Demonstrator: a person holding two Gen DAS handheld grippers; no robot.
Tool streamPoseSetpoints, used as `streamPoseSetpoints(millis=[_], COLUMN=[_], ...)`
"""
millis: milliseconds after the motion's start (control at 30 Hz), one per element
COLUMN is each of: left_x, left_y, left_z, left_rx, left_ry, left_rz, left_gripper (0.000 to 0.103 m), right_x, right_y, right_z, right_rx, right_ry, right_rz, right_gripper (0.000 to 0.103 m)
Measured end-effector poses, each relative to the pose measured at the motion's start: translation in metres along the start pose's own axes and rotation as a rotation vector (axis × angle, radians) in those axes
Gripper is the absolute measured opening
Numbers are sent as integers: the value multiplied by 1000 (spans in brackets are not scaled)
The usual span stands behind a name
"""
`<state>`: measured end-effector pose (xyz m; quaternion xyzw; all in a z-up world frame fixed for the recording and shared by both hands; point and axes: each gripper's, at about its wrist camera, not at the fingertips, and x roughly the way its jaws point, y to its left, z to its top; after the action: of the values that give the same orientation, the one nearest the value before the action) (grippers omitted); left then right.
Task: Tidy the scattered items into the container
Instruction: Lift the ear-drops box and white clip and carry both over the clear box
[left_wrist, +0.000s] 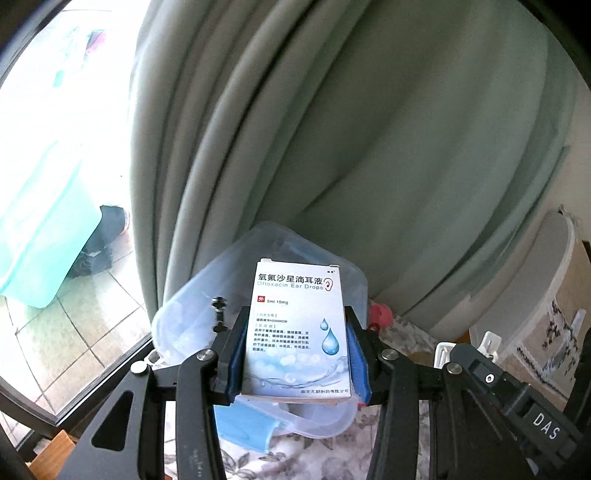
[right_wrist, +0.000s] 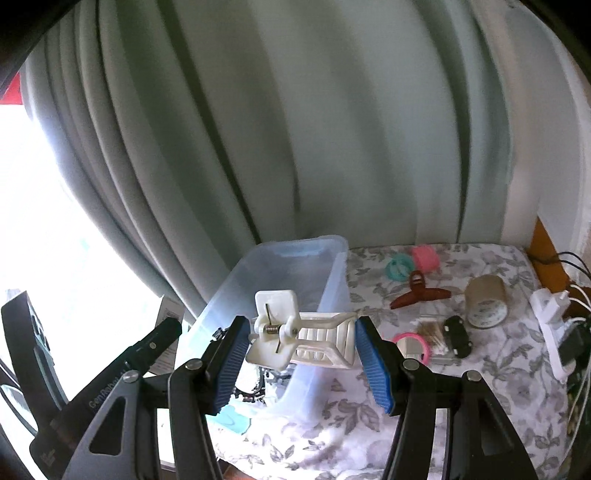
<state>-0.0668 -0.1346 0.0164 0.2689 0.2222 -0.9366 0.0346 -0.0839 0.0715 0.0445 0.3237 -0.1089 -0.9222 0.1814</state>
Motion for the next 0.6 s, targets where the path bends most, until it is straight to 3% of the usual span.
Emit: streamPoseSetpoints(millis=[600], left_x=[18], left_y=[36], left_z=[-4], left_rx=[-31], left_ry=[18], left_rz=[26], left_gripper=[48], right_x=[47], right_y=[36], right_z=[-4], right_rx=[-71], right_ry=[88], right_rz=[22], right_gripper=[62])
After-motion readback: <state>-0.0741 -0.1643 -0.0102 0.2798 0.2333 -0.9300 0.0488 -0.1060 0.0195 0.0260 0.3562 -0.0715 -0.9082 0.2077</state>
